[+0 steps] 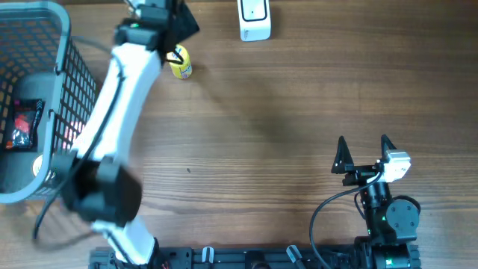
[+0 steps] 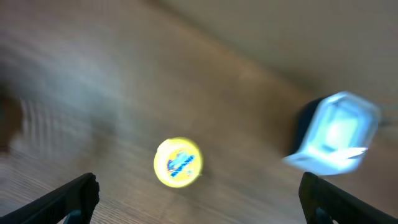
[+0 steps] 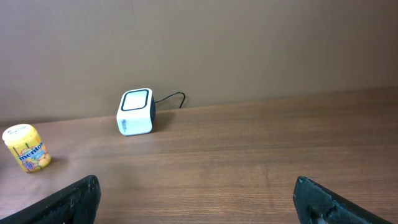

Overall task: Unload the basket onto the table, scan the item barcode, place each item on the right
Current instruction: 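Set the Mentos container on the table near the scanner and release, then move the left gripper back over the basket toward the tin can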

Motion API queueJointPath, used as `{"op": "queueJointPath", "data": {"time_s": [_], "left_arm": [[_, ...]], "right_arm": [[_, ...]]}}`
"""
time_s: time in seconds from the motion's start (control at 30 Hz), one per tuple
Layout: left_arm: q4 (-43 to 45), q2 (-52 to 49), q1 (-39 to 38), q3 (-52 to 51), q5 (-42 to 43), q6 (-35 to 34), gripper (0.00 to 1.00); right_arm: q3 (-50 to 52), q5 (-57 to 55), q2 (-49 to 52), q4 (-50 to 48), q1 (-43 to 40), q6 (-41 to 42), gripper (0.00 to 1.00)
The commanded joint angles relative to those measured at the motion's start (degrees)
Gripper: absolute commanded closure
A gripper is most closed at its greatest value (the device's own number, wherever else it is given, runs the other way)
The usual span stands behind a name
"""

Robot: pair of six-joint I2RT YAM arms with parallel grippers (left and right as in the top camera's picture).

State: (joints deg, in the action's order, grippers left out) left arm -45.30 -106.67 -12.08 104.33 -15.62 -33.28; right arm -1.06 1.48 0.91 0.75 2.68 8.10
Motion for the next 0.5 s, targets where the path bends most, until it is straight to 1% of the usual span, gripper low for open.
{"op": "queueJointPath", "data": {"time_s": [0.0, 0.07, 0.1, 0.17, 0.27, 0.33, 0.37, 0.47], "left_arm": [[-0.8, 9.5, -0.2, 0.7, -1.0, 1.1, 0.0], [-0.8, 13.4, -0.2, 0.7, -2.7, 1.0, 0.0], [-0.8, 15.9, -0.2, 0.7, -5.0, 0.5, 0.0], [-0.7, 21.1, 0.2, 0.7, -12.6, -2.0, 0.0], [-0.3, 26.5, 1.9, 0.7, -22.0, -2.2, 0.0], [-0.5, 29.1, 4.0, 0.7, -27.1, -2.1, 0.0], [-0.8, 30.4, 6.3, 0.7, -29.6, -2.1, 0.0], [-2.8, 32.0, 14.1, 0.7, -30.4, -2.7, 0.0]], "right_arm": [[0.4, 0.8, -0.1, -0.3, 0.1, -0.2, 0.0], [0.4, 0.8, -0.1, -0.3, 0.1, -0.2, 0.0], [0.4, 0.7, -0.1, -0.3, 0.1, -0.2, 0.0], [0.4, 0.8, -0.1, -0.3, 0.1, -0.2, 0.0], [0.4, 0.8, -0.1, -0.3, 0.1, -0.2, 0.0], [0.4, 0.8, -0.1, -0.3, 0.1, -0.2, 0.0], [0.4, 0.8, -0.1, -0.3, 0.1, -0.2, 0.0], [0.4, 0.8, -0.1, -0.3, 0.1, -0.3, 0.0]]}}
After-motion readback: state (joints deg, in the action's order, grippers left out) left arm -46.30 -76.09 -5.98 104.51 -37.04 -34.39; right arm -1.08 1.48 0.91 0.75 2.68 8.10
